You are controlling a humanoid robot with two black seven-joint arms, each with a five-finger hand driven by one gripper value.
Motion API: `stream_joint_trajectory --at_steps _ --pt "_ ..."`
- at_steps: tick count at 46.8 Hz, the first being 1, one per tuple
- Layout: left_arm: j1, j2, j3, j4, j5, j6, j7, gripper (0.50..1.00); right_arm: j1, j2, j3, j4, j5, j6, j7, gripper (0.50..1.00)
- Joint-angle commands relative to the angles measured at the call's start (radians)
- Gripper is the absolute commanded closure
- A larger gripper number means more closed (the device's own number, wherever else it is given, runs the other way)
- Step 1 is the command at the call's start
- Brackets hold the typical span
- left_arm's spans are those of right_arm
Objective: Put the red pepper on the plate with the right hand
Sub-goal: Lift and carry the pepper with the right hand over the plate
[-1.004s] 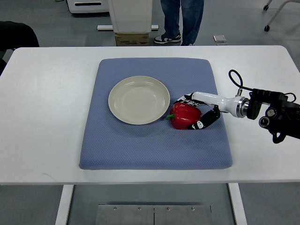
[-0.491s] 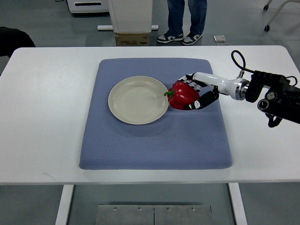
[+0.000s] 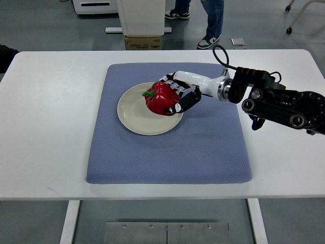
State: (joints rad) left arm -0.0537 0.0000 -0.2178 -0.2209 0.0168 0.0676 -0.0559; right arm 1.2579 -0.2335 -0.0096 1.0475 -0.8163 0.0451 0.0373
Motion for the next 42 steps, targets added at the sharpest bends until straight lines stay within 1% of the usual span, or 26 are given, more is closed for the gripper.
stream_joint_trajectory --at_steps 1,11,20,22,32,42 --pt "0.000 0.000 0.000 0.000 0.000 0.000 0.001 0.500 0.000 0.049 0.000 -0.033 0.000 -0.002 -0.010 1.000" --pt "0.000 0.000 0.000 0.000 0.000 0.000 0.001 0.500 -0.005 0.167 0.022 -0.112 0.006 -0.013 -0.049 1.000" --pt "0.000 0.000 0.000 0.000 0.000 0.000 -0.001 0.500 -0.021 0.223 0.079 -0.152 0.006 -0.028 -0.102 1.000" --pt "0.000 0.000 0.000 0.000 0.000 0.000 0.001 0.500 -0.029 0.233 0.086 -0.156 0.006 -0.047 -0.111 1.000" --pt "0.000 0.000 0.000 0.000 0.000 0.000 0.001 0.500 -0.063 0.233 0.094 -0.162 0.006 -0.122 -0.148 1.000" --pt "0.000 0.000 0.000 0.000 0.000 0.000 -0.001 0.500 -0.072 0.233 0.086 -0.184 0.005 -0.140 -0.151 1.000"
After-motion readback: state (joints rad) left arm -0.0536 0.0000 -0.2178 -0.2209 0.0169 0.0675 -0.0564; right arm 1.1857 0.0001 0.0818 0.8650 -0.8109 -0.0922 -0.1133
